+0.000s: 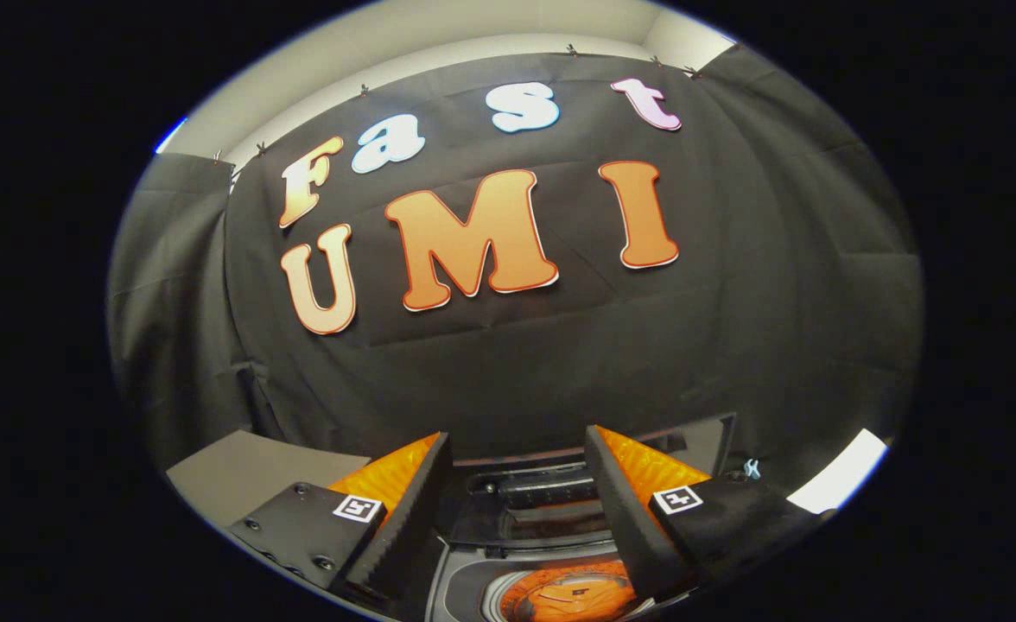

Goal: Put the clothes into the washing machine and then close the washing machine lid.

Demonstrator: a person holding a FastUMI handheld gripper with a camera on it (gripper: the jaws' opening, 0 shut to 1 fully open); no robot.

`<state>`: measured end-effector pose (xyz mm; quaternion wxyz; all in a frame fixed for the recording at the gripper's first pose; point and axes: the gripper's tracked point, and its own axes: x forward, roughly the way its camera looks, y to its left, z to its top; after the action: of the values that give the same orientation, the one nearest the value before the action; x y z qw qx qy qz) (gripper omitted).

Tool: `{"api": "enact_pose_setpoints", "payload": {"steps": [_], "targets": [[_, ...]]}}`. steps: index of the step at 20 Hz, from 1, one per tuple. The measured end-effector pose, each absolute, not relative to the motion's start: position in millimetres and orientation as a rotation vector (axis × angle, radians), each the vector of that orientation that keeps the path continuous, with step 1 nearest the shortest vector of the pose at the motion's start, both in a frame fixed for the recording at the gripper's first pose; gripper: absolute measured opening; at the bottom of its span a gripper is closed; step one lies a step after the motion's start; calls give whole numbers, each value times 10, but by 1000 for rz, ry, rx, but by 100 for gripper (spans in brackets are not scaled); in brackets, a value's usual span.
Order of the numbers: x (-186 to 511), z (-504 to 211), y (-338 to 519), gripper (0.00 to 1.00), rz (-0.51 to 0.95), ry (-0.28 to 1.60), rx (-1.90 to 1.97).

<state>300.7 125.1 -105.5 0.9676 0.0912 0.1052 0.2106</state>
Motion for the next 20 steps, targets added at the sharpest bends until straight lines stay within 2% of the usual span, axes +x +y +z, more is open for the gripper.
{"api": "enact_pose_setpoints", "payload": {"steps": [5,9,17,20], "targets": [[3663,-1142,1269,98,389,214,142],[4047,-1462,1407,98,372,293,129],[4424,-1943,1388,98,279,375,63],[4437,-1955,1365,98,282,335,-16]]}}
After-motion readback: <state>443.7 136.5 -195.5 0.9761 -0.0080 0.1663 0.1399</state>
